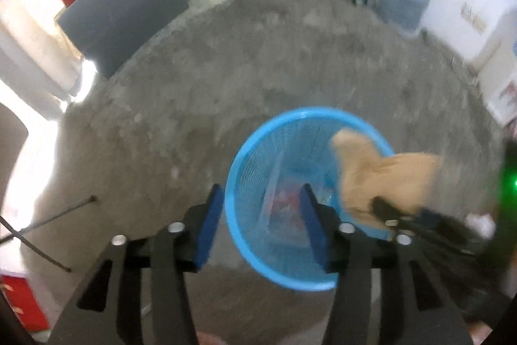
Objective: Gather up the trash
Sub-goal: 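Carry the tan paper and clear container over the blue wastebasket with both grippers, then open both grippers to drop the paper and container into the wastebasket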
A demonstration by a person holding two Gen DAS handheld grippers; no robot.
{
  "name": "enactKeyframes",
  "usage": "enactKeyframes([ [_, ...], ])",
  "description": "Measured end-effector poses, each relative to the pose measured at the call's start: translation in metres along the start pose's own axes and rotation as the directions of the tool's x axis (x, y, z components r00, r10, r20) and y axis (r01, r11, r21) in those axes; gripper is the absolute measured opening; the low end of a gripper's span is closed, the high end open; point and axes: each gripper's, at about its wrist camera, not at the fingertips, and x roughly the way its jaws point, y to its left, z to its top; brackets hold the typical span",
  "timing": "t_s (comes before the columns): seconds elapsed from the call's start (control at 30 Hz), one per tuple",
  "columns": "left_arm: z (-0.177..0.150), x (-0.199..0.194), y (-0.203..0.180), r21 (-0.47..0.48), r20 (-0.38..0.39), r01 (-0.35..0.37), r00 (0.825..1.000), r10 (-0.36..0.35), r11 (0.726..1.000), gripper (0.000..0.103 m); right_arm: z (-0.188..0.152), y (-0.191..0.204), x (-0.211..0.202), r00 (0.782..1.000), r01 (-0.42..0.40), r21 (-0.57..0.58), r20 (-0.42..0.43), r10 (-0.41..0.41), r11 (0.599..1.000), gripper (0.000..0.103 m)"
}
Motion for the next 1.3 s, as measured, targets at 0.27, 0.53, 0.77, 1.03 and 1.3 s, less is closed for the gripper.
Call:
enactKeyframes([
  [0.27, 0.007, -0.024, 0.008, -0.074, 0.050, 0.052, 0.998, -0.048, 0.996, 0.052, 0.005, -0.005, 0.012, 0.998, 0.071, 0.005, -0.001, -0.071, 0.997, 0.052],
  [0.53, 0.002, -0.074, 0.010, -0.095, 0.116, 0.108, 0.989, -0.097, 0.990, 0.052, -0.004, -0.014, -0.023, 0.993, 0.101, 0.021, 0.058, -0.102, 0.995, 0.052],
  [0.77, -0.021, -0.164, 0.011, -0.010, 0.249, 0.184, 0.952, -0.175, 0.983, 0.063, -0.031, -0.005, -0.088, 0.989, 0.044, 0.006, 0.144, -0.044, 0.999, 0.052],
  [1.03, -0.089, -0.259, 0.049, 0.009, 0.378, 0.220, 0.902, -0.207, 0.975, 0.083, -0.083, 0.029, -0.168, 0.979, -0.040, -0.056, 0.198, 0.051, 0.998, 0.065],
  [1.3, -0.174, -0.316, 0.129, -0.087, 0.422, 0.163, 0.900, -0.111, 0.983, 0.089, -0.121, 0.108, -0.224, 0.967, -0.033, -0.285, 0.233, 0.103, 0.958, 0.086],
])
